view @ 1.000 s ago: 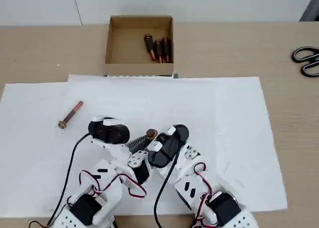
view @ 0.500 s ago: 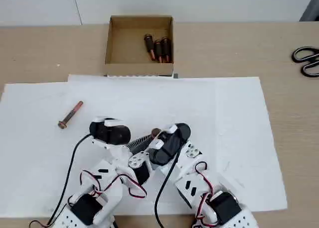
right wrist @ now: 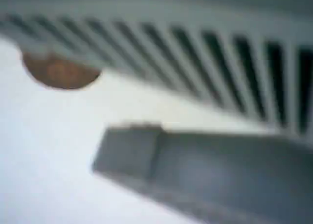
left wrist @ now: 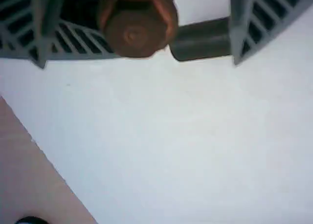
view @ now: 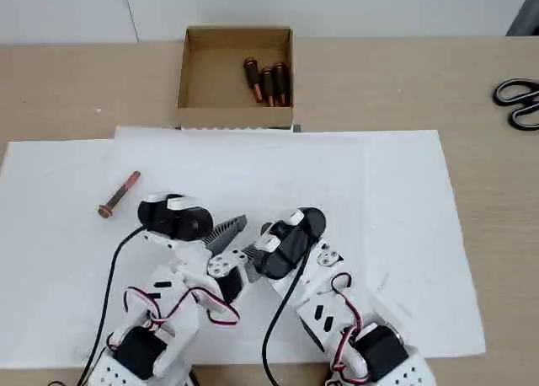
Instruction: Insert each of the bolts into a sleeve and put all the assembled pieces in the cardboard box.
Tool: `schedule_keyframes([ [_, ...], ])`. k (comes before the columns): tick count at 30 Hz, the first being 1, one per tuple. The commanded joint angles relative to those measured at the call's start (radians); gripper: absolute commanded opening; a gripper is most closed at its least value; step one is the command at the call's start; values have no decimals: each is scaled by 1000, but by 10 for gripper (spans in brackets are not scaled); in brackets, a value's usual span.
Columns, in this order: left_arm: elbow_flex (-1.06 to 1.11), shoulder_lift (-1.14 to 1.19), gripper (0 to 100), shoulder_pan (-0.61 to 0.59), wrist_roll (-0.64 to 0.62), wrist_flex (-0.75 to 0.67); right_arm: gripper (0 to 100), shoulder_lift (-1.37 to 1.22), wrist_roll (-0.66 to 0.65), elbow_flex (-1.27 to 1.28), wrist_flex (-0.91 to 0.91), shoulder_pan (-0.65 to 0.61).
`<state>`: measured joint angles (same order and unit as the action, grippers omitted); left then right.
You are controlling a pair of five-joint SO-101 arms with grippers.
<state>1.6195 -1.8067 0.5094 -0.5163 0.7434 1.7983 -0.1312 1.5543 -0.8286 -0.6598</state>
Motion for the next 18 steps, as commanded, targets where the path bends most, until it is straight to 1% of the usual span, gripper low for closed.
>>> schedule_keyframes([
  [1, -62, -6, 232, -37, 11, 2, 2, 13, -5, -8, 31, 16],
  [4, -96, -6, 180, -60, 11, 2, 2, 13, -5, -8, 31, 16],
  [9, -130, -6, 18, -66, 11, -2, 2, 13, -5, -6, 31, 16],
  [10, -130, -6, 2, -68, 12, -2, 2, 13, -5, -8, 31, 16],
  [12, -127, -6, 8, -77, 12, 2, 2, 13, -5, -12, 31, 18],
  [15, -107, -6, 6, -158, 12, -2, 2, 13, -5, -14, 31, 19],
  [18, -59, -6, 6, -253, 14, -3, 2, 12, -2, -15, 31, 53],
])
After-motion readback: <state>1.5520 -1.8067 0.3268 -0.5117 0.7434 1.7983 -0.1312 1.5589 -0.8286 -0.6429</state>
